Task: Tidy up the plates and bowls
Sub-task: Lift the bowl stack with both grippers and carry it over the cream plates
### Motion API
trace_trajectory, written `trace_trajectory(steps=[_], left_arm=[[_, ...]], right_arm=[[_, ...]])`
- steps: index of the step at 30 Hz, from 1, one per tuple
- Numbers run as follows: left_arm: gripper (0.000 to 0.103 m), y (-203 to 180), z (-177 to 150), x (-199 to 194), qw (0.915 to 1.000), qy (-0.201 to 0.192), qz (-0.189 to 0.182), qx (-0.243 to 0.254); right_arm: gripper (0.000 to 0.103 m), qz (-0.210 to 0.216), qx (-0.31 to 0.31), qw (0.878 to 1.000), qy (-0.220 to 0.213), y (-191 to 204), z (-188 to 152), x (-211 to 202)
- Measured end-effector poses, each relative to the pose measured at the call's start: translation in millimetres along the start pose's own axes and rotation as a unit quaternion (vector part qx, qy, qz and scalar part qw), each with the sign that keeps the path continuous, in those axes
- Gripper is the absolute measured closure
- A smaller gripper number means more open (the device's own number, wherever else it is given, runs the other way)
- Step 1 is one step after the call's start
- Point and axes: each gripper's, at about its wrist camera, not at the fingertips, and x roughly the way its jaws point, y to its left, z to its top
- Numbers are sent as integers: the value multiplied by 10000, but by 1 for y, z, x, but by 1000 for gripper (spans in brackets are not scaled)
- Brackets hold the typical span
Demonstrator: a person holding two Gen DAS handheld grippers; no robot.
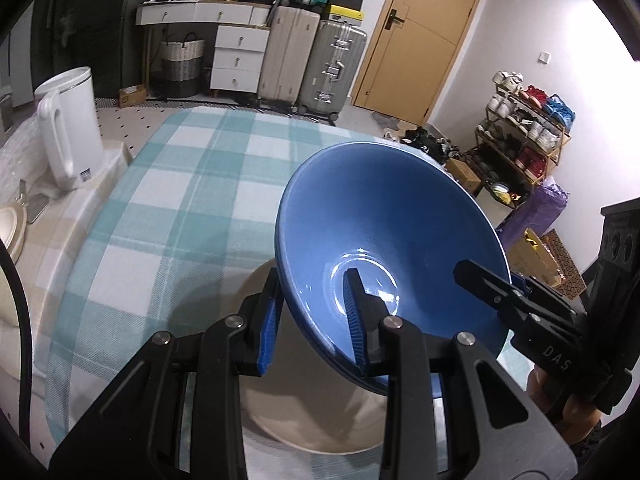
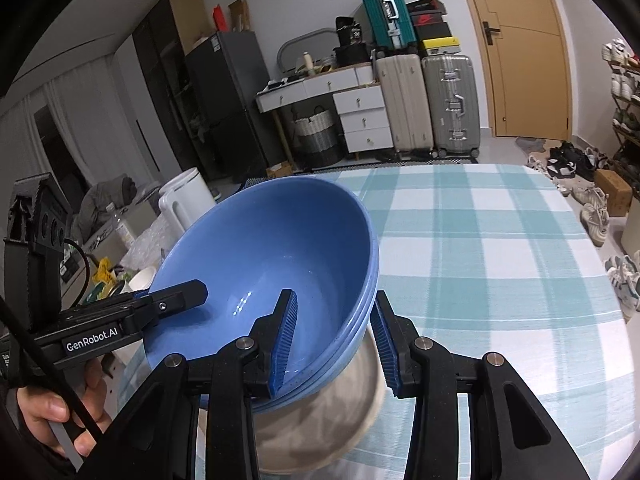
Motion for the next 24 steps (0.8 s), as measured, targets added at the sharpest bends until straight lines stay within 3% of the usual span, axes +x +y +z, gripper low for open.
trace_trajectory(steps=[10,24], left_arm=[[76,27,-7,26,9996,144,-19,-229],[75,18,1,46,9999,132,-69,15]], right_arm=[[64,-1,-91,9996,256,14,-8,29],[64,-129,72,9991,395,-2,-7,40]])
